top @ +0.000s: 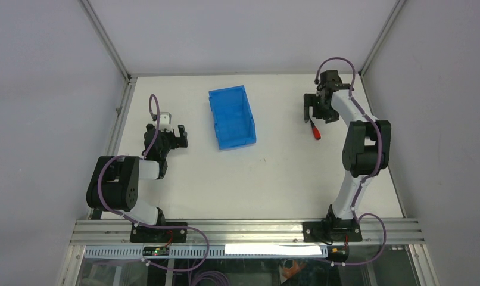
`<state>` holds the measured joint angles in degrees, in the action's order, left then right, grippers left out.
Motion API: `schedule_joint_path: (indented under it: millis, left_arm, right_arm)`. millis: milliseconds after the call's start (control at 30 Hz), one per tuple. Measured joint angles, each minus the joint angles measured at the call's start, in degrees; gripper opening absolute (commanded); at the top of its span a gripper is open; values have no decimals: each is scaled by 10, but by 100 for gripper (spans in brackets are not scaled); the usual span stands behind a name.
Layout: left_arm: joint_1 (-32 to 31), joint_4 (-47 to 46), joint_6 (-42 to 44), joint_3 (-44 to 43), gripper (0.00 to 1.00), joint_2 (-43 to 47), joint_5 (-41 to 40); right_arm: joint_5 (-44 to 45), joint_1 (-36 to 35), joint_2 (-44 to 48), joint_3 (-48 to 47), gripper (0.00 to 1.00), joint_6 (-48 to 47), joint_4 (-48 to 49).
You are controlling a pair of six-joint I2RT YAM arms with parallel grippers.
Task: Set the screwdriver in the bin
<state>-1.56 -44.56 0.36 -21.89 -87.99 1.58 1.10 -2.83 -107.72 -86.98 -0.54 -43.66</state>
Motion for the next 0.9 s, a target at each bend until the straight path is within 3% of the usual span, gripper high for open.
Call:
schedule_joint_path:
  millis: [200, 300, 333, 400, 600, 900]
  left_arm:
    - [0, 0, 0, 0, 99, 0, 0]
    - [0, 0, 0, 0, 99, 0, 0]
    - [0, 0, 0, 0, 99, 0, 0]
    - [0, 0, 0, 0, 99, 0, 0]
    - [0, 0, 0, 0, 99, 0, 0]
    - [0, 0, 0, 0, 99, 0, 0]
  right_arm:
    - [25, 0, -89, -21, 68, -7, -7]
    - [25, 0, -114, -24, 37, -4, -15]
    - [32, 0, -114, -24, 18, -3, -13]
    - [32, 0, -114, -24, 0, -4, -11]
    - [42, 0, -109, -22, 0, 30, -15]
    - [40, -1, -39, -62, 0, 90, -108]
